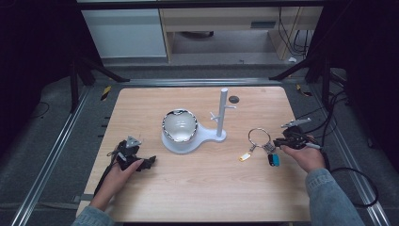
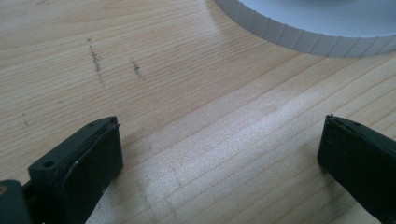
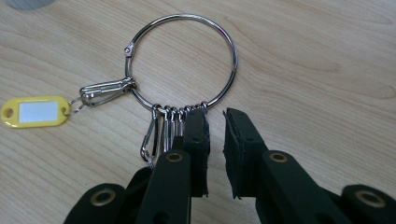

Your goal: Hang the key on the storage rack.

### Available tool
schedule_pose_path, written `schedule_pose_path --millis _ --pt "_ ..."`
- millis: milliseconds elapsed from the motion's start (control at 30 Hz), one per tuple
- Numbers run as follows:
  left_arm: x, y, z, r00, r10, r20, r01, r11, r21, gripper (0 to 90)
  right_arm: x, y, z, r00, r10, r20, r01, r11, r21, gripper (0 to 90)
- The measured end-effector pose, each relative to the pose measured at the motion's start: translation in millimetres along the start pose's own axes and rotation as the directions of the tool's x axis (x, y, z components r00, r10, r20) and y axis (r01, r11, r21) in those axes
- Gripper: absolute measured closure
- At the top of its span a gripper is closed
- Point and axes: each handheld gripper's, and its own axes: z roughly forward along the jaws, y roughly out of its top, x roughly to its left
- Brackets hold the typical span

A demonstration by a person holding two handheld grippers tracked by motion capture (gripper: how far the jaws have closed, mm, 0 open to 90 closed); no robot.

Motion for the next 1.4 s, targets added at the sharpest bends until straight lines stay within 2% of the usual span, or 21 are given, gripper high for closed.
schedule_pose_path --millis 467,833,1400 --pt "0.0 0.0 0.0 1.0000 0.000 0.000 0.000 1.0000 0.000 0.0 -5.6 -3.7 9.0 0.9997 0.018 -0.014 -0.018 1.000 0.009 76.3" --pt "0.0 0.0 0.0 1.0000 0.000 0.000 0.000 1.0000 0.000 0.0 -3.4 -3.6 15.4 0.9999 0.003 -0.014 -0.002 0.999 0.034 75.2" --pt "0.0 0.0 0.0 1.0000 0.000 0.000 0.000 1.0000 0.000 0.0 -0.5 -4.1 21.0 0.9998 -0.016 -0.014 0.017 0.998 0.065 82.0"
